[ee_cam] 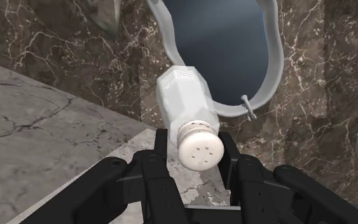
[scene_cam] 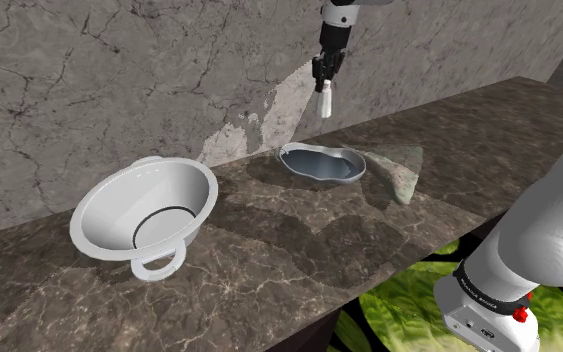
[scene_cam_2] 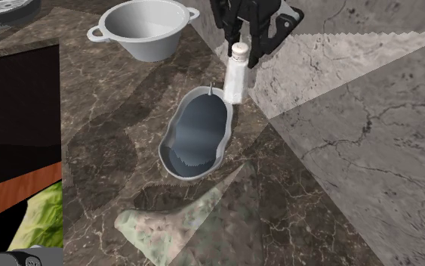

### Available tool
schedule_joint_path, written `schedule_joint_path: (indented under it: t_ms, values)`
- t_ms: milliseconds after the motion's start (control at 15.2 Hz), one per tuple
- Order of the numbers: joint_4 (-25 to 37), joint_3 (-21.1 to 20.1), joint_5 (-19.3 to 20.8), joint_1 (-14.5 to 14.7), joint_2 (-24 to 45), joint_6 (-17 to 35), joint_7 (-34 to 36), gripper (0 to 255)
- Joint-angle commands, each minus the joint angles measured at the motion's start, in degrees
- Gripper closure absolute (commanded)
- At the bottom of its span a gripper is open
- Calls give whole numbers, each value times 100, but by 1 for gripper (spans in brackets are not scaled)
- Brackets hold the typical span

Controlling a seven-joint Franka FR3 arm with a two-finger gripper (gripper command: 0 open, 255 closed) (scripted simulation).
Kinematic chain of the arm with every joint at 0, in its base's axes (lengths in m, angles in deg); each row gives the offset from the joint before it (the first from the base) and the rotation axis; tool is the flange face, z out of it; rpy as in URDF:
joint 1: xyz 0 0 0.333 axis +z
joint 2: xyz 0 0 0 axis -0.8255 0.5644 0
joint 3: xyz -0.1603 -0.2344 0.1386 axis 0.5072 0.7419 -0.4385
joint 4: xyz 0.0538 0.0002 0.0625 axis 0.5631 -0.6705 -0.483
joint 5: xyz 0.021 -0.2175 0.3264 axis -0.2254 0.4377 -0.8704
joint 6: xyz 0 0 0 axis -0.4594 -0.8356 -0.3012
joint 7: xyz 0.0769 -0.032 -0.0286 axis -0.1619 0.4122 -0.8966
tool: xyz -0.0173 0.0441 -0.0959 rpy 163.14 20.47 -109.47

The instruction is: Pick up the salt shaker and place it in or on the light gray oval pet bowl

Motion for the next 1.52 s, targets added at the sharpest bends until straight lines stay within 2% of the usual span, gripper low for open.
schedule_joint_path:
  t_ms: [0, 264, 1452]
  values:
    - [-264, -111, 47, 109, -270, 17, 235, 255]
    - [-778, -371, 105, 307, -868, -26, 714, 255]
    - [-2015, -379, 50, 312, -725, 1350, 598, 255]
